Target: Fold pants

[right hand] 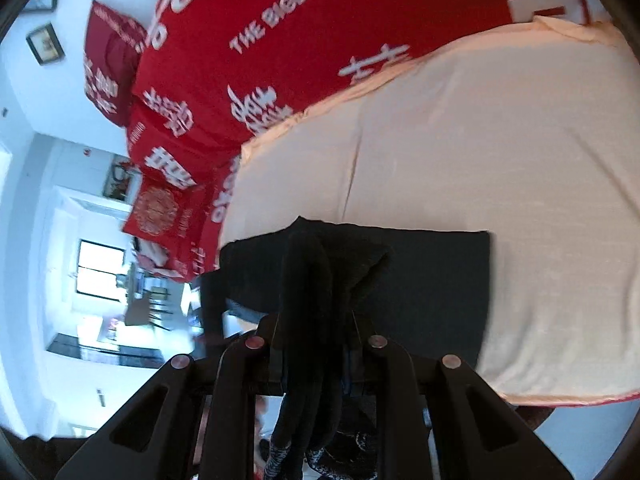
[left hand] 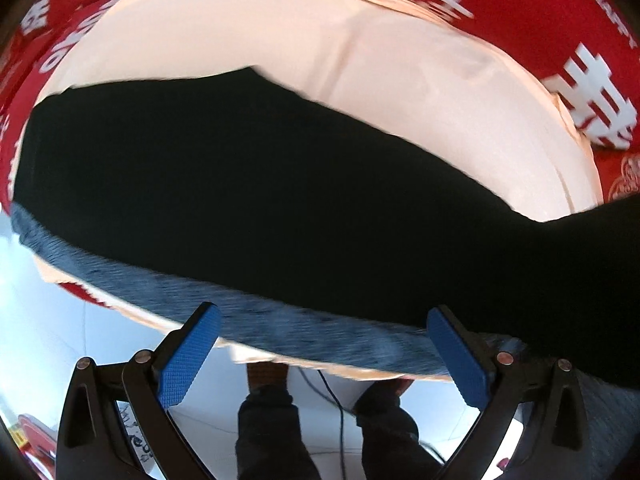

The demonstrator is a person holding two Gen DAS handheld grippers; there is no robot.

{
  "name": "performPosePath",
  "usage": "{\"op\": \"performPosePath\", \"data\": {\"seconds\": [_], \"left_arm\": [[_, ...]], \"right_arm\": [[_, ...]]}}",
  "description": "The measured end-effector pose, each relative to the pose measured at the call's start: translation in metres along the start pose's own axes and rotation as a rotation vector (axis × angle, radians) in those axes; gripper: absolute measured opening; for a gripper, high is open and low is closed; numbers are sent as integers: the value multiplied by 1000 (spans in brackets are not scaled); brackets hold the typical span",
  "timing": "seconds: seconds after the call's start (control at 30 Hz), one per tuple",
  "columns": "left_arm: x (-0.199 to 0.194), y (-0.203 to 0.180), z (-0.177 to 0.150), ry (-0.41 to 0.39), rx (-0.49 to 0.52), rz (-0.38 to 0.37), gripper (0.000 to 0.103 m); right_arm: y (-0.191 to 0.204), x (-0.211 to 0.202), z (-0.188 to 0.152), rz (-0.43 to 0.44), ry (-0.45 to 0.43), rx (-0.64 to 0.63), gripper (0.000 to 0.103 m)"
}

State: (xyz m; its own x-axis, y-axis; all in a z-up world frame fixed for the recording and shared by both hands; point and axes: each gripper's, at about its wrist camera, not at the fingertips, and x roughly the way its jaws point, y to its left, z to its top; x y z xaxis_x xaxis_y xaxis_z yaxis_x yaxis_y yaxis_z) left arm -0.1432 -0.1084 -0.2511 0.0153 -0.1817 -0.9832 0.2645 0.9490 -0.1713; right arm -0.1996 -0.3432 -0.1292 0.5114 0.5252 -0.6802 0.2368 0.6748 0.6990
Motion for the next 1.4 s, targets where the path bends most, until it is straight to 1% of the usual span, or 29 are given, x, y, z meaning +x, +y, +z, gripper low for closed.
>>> {"op": "performPosePath", "data": {"seconds": [0.07,0.1,0.13,0.2,0.27,0.33,0.4,0.43,0.47,0.53,0.57,0.63,0.67,0.7,0.73,0.77,0.8,0.83,0.9,0.97,1.03,1.07,1.13,1.2,1.23,1.27,1.3,1.33,1.4], "left_arm": [[-1,25,-2,5,-27,0,103],[-1,36,1,8,-36,1,103],[-1,49,-1,10,-47,4,103],[0,74,-6,18,-77,7,103],[3,89,-12,29,-98,-7,103],[10,96,-18,47,-97,-24,103],[8,107,-16,54,-80,-36,103],[9,107,-17,60,-67,-47,103],[3,105,-12,63,-61,-56,103],[0,101,-11,67,-40,-69,103],[-2,99,-10,67,-33,-73,103],[-5,94,-11,65,-25,-88,103],[-9,89,-11,61,-16,-97,103],[-12,84,-10,51,-3,-109,103],[-17,76,-9,37,19,-125,103],[-21,70,-9,27,32,-132,103],[-26,64,-8,10,45,-144,103],[-30,58,-7,-4,51,-161,103],[-34,44,-4,-18,63,-207,103],[-27,25,-4,-12,97,-251,103],[-12,5,-3,-21,155,-278,103],[-6,-2,-1,-21,172,-293,103],[9,-12,5,3,178,-315,103],[33,-11,15,44,191,-272,103],[45,-9,17,58,198,-252,103],[51,-7,19,65,198,-255,103],[53,-7,21,68,200,-252,103],[53,-8,23,68,204,-246,103],[49,-11,26,71,200,-230,103]], "right_arm": [[14,32,1,-38,16,-17,19],[24,56,0,-83,33,-44,19],[26,69,0,-111,39,-56,19],[34,111,-2,-192,73,-80,19],[32,138,-3,-257,99,-95,19],[30,166,-4,-328,131,-105,20],[28,187,-4,-362,152,-92,27],[28,191,-4,-360,160,-85,37],[30,195,-2,-361,169,-81,50],[42,193,4,-319,193,-94,64],[48,187,6,-306,191,-107,68],[62,162,15,-273,154,-152,68],[66,146,18,-265,128,-178,70],[67,124,22,-273,95,-211,73],[64,113,22,-289,83,-231,76],[58,100,23,-323,73,-256,77],[45,86,22,-381,74,-299,77],[38,79,21,-419,81,-333,77],[14,70,12,-536,143,-488,77],[-1,71,3,-570,211,-594,76],[-15,72,-8,-553,275,-703,75],[-17,72,-13,-527,292,-762,72],[-19,76,-19,-468,303,-844,71],[-22,92,-20,-450,316,-908,71],[-24,101,-17,-450,325,-920,71],[-31,111,-12,-444,342,-919,73],[-36,118,-5,-412,352,-909,75],[-36,120,-2,-394,352,-906,78],[-34,118,2,-381,378,-924,78]]}}
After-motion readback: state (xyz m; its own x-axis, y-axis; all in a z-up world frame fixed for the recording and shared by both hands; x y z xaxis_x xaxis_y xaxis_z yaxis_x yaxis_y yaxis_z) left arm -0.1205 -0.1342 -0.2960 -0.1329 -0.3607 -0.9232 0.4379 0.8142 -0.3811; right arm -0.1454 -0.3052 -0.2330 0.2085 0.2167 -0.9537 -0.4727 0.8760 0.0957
